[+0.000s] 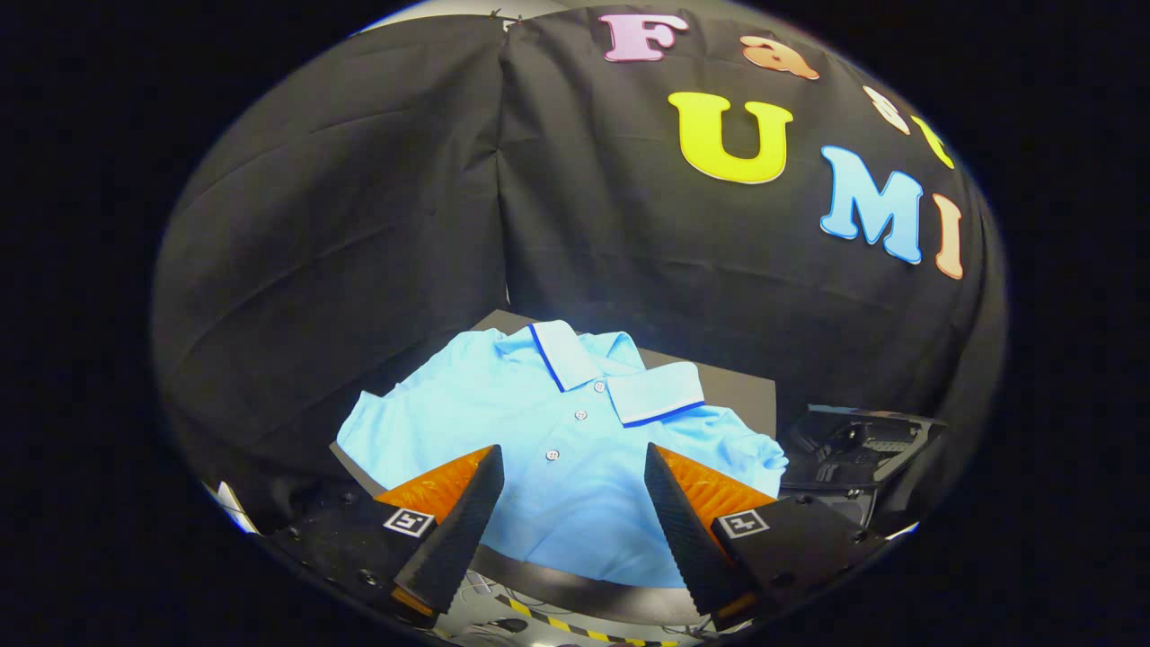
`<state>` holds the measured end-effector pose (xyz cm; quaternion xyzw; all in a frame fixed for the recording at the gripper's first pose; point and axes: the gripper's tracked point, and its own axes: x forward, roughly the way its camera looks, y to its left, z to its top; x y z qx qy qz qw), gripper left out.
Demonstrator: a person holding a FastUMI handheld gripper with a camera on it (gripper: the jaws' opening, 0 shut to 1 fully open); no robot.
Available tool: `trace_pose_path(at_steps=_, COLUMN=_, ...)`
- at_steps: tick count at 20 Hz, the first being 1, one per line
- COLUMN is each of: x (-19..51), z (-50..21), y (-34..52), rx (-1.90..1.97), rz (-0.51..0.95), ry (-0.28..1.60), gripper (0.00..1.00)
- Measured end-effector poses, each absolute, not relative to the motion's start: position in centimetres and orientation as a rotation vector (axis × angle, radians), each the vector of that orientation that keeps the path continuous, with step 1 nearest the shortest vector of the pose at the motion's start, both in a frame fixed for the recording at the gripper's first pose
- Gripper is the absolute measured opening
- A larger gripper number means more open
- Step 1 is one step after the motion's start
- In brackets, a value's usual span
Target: Put the clothes into the washing machine and then close the washing machine lid.
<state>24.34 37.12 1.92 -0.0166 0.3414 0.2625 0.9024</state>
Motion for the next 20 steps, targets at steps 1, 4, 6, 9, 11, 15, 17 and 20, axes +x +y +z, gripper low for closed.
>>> trace_pose_path(at_steps=1, x=24.6, z=1.6, y=37.8, rx=-0.032, rz=0.537, ry=0.726, gripper=0.98)
trace_pose_path(at_steps=4, x=25.3, z=0.0, y=38.9, rx=-0.094, rz=0.515, ry=0.765, gripper=0.98)
trace_pose_path(at_steps=6, x=25.5, z=-1.3, y=39.2, rx=-0.145, rz=0.502, ry=0.789, gripper=0.98)
trace_pose_path(at_steps=9, x=25.0, z=-3.4, y=39.4, rx=-0.207, rz=0.504, ry=0.825, gripper=0.98)
trace_pose_path(at_steps=11, x=25.2, z=-3.6, y=39.4, rx=-0.186, rz=0.502, ry=0.815, gripper=0.99)
trace_pose_path(at_steps=15, x=24.8, z=-3.9, y=40.6, rx=-0.133, rz=0.586, ry=0.851, gripper=0.88)
trace_pose_path(at_steps=17, x=24.8, z=-3.7, y=40.6, rx=-0.166, rz=0.632, ry=0.843, gripper=0.75)
trace_pose_path(at_steps=20, x=24.6, z=-4.0, y=40.6, rx=-0.174, rz=0.579, ry=0.812, gripper=0.06)
